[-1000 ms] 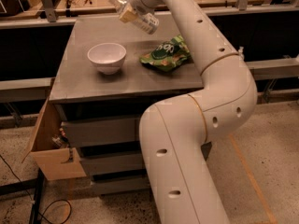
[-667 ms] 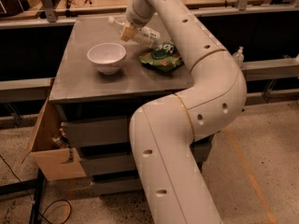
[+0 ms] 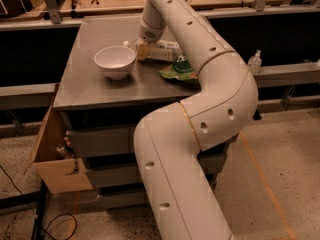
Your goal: Knock blue plastic bottle over
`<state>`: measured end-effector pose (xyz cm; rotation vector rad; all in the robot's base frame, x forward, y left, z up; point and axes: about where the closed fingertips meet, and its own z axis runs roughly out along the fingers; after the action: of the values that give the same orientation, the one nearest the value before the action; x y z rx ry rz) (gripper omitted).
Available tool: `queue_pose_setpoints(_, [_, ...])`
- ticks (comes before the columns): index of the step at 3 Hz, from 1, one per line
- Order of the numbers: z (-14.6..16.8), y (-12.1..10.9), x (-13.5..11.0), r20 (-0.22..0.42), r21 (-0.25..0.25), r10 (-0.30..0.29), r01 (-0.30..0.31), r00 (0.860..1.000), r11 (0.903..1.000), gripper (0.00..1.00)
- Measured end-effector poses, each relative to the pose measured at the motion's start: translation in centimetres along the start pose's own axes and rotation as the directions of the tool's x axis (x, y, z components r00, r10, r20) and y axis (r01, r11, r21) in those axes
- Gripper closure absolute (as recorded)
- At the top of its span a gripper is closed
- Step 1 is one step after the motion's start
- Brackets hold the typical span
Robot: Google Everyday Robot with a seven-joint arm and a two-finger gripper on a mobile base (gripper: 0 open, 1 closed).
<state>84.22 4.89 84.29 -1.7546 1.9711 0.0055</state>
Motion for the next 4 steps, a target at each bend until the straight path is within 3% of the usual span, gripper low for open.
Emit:
queue_pose_setpoints(1, [-0.2, 0.1, 0.0, 0.001, 0.000, 0.000, 0.000, 1.000, 1.0000, 0.15])
queue_pose_setpoints(2, [-0.5, 0.0, -0.1, 0.002, 0.001, 0.001, -0.001, 1.000, 1.0000, 0.00])
queue_pose_setpoints(3, [-0.6, 0.1, -0.2, 0.003, 0.002, 0.001, -0.001, 1.000, 1.0000, 0.00])
queue_pose_setpoints(4, [-2.7, -2.5, -0.3, 0.115, 0.084, 0.080, -0.090, 0.990, 0.9925, 0.00])
